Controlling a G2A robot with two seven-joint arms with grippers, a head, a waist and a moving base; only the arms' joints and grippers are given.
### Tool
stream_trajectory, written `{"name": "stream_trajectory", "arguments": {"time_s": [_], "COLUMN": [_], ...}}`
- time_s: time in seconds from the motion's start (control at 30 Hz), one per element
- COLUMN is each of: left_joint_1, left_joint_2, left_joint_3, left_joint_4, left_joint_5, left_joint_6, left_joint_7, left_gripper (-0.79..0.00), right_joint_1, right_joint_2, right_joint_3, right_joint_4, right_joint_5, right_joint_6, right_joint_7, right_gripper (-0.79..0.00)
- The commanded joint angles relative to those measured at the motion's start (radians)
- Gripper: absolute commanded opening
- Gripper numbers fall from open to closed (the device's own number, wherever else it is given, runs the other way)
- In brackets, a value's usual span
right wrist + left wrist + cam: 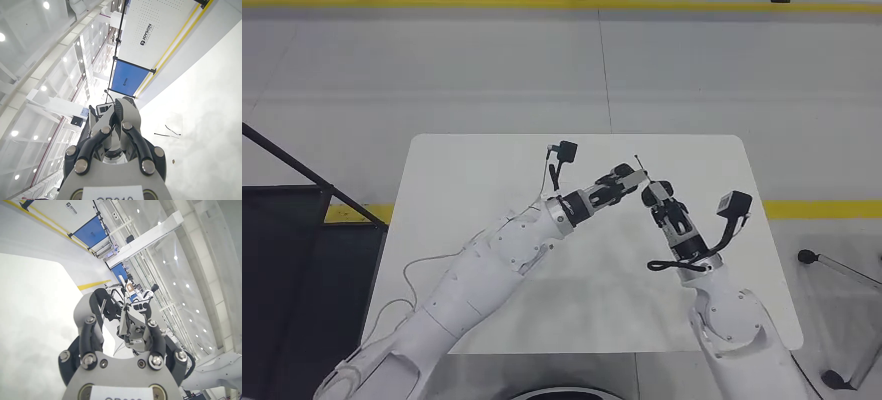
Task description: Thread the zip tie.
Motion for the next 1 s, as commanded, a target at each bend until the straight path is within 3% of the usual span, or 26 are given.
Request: {"name": "stream_trajectory", "arguments": {"time_s": [0.0,0.63,0.97], "left_joint_1": [-0.004,-0.010,0.000], "left_joint_2": [-0.006,-0.041,-0.052], "left_joint_3": [0.004,-0.010,-0.027], "left_joint_4": [0.011,0.053,0.056], "left_joint_5": [0.000,0.015,0.030], "left_joint_6": [-0.002,-0.010,-0.013], "left_joint_7": [-0.003,-0.007,-0.013], "left_gripper": [-0.403,-0.523,-0.686], "right_joint_1": [0.001,-0.018,-0.019], "right_joint_2": [-0.001,-0.011,-0.015], "right_joint_3": [-0.002,0.007,0.012], "right_joint_4": [0.002,0.005,0.005], "right_joint_5": [-0.007,-0.028,-0.033], "right_joint_6": [0.001,-0.006,-0.001], "right_joint_7": [-0.005,0.008,0.024], "right_gripper": [-0.785,-0.785,-0.785]}}
